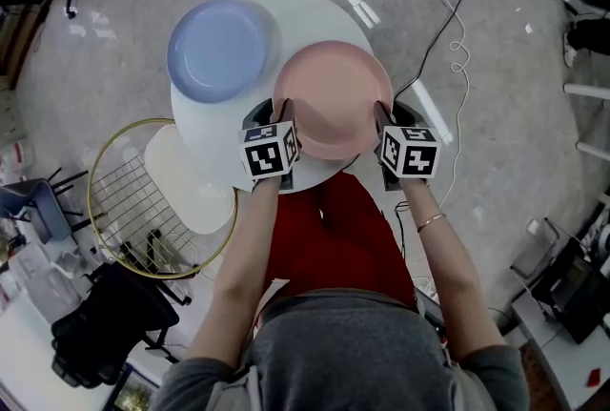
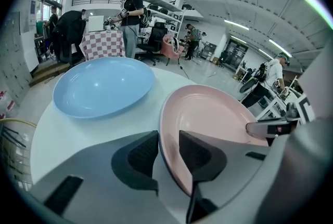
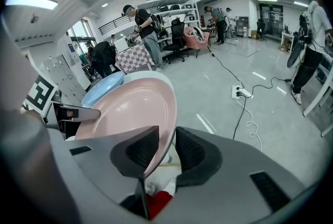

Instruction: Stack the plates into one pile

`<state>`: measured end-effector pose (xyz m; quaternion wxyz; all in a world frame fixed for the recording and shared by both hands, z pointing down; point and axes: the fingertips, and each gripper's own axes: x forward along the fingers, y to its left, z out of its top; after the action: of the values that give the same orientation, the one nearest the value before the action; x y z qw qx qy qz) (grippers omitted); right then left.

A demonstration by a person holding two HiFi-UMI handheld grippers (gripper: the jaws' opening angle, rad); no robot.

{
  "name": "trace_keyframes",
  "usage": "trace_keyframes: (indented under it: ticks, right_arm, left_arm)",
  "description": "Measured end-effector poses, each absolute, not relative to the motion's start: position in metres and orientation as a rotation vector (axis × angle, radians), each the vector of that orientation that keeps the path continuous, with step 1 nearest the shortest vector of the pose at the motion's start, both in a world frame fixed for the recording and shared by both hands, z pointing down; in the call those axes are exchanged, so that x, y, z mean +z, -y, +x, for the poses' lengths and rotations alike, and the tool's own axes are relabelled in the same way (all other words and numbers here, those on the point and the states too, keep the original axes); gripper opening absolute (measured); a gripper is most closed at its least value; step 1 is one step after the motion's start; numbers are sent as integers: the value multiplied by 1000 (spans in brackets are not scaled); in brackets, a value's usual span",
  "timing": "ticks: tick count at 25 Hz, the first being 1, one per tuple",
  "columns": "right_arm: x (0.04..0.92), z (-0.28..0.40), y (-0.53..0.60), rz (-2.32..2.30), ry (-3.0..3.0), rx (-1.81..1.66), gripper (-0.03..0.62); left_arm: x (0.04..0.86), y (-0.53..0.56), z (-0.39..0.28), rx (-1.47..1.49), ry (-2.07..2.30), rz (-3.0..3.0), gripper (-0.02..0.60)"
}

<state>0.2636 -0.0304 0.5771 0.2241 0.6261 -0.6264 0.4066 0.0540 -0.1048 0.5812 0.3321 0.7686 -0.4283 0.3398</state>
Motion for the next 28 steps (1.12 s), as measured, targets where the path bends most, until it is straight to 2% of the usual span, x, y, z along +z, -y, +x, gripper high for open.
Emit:
trace_keyframes:
  ticks: [5, 17, 28]
  right_arm:
    - [577, 263, 32, 1729, 1738, 1127, 104]
    - [551, 257, 50, 1711, 1785, 1091, 89]
    - [519, 212, 103, 1622, 1921, 1035, 87]
  left_arm:
    - [581, 107, 47, 902, 1135, 2010, 80]
    - [555, 109, 35, 851, 1191, 1995, 72]
    - [510, 137, -16, 739, 1369, 1951, 66]
